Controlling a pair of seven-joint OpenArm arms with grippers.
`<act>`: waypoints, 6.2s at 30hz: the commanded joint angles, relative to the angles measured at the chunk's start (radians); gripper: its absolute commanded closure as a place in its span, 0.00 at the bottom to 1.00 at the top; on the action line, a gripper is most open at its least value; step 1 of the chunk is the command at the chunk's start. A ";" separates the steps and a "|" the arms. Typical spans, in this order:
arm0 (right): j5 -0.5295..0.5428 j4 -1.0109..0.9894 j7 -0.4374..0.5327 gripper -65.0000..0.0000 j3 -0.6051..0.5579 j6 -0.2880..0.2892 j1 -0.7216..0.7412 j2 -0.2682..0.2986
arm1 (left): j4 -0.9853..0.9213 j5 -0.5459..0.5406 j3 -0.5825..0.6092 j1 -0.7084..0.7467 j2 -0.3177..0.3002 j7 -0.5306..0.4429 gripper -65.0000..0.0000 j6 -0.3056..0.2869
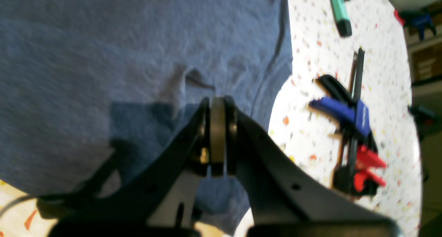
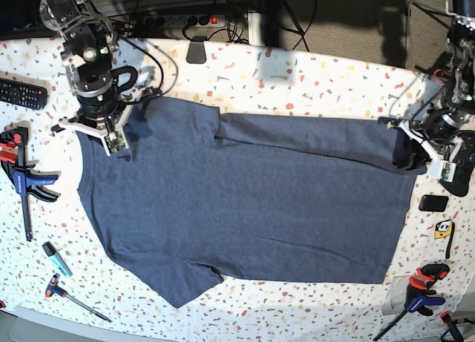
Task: Fold the T-shirt properly
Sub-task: 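Press the folded strip down with both grippers and release, then drag the shirt by the folded edge toward the robot with both grippers, then move the left gripper to the opposite hem corner and grasp it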
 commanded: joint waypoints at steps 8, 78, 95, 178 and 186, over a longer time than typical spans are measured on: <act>0.181 -0.099 0.071 1.00 0.146 0.154 0.026 -0.050 | 0.001 0.026 -0.007 -0.013 0.084 -0.039 1.00 0.003; 0.057 -0.054 0.162 1.00 0.357 0.196 -0.351 -0.076 | 0.034 0.218 -0.090 0.281 0.169 -0.072 1.00 0.053; 0.027 -0.051 0.095 1.00 0.367 0.194 -0.410 -0.076 | 0.037 0.224 -0.094 0.395 0.166 -0.073 1.00 0.055; 0.215 0.092 -0.171 0.88 0.414 0.196 -0.030 -0.076 | -1.351 0.586 0.040 -0.937 0.174 -0.545 0.72 0.021; 0.212 0.092 -0.178 0.88 0.414 0.196 -0.030 -0.076 | -1.351 0.563 0.040 -0.925 0.186 -0.535 0.72 0.021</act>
